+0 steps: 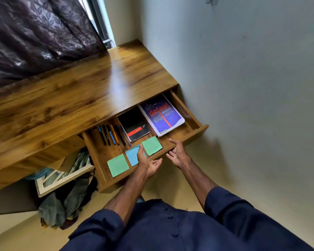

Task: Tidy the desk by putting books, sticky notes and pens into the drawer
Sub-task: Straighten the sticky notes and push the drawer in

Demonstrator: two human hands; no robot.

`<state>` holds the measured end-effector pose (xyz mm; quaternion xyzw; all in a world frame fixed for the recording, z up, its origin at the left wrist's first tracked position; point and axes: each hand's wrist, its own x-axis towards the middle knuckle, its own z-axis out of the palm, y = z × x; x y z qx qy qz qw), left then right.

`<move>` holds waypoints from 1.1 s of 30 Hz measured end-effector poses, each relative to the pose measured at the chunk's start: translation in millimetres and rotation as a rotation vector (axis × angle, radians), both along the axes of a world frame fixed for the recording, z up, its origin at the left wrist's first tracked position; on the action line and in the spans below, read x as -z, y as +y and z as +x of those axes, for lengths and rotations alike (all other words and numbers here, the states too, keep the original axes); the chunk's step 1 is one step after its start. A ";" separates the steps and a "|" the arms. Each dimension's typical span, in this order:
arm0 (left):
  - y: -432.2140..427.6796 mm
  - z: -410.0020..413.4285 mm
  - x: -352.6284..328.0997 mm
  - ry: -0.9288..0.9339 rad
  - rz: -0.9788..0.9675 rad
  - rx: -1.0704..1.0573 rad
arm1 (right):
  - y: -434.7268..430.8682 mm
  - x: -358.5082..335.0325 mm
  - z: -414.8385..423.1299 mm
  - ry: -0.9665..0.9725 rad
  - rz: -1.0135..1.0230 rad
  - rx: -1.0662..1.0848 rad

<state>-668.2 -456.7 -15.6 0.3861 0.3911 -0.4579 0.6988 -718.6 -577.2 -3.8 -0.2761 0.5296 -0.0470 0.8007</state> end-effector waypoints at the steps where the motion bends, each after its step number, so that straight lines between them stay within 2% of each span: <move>1: 0.3 5.8 0.7 0.009 -0.004 -0.086 | 1.0 0.0 7.9 -0.006 0.006 0.008; 4: 5.8 28.4 6.5 0.032 -0.025 -0.260 | 2.1 1.6 33.2 -0.024 0.010 0.032; 8: 16.2 72.8 14.3 0.048 -0.108 -0.348 | 1.4 4.9 78.3 -0.049 0.014 0.039; 16: 11.5 184.6 11.0 0.069 -0.158 -0.387 | -3.4 2.5 192.1 -0.059 0.032 0.074; 26: 9.4 295.9 16.5 0.051 -0.189 -0.338 | -6.8 4.3 301.6 -0.072 0.085 0.155; 33: 9.1 314.3 17.5 0.067 -0.164 -0.359 | -1.5 7.2 332.1 -0.029 0.010 0.115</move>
